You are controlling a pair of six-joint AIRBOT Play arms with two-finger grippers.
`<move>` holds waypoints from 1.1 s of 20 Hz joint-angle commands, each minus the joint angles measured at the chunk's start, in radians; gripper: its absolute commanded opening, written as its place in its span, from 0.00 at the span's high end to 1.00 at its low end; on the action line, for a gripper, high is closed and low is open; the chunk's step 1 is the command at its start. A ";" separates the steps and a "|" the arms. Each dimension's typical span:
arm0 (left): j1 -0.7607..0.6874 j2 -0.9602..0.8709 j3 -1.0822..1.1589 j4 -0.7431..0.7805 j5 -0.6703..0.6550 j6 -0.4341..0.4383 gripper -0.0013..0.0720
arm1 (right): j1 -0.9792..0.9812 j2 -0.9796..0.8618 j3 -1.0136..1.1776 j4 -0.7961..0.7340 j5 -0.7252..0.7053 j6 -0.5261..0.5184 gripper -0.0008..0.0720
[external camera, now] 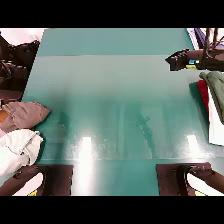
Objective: Fold the shirts.
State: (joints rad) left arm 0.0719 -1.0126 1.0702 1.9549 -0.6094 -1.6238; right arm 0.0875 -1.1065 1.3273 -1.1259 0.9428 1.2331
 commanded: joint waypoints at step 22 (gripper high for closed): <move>0.000 0.025 0.037 -0.095 -0.350 0.000 0.94 | 0.002 0.002 0.001 0.010 0.004 0.001 0.97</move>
State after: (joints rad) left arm 0.0723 -1.0012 1.0916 1.9209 -0.7288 -1.6257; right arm 0.0887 -1.1061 1.3273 -1.1202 0.9424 1.2331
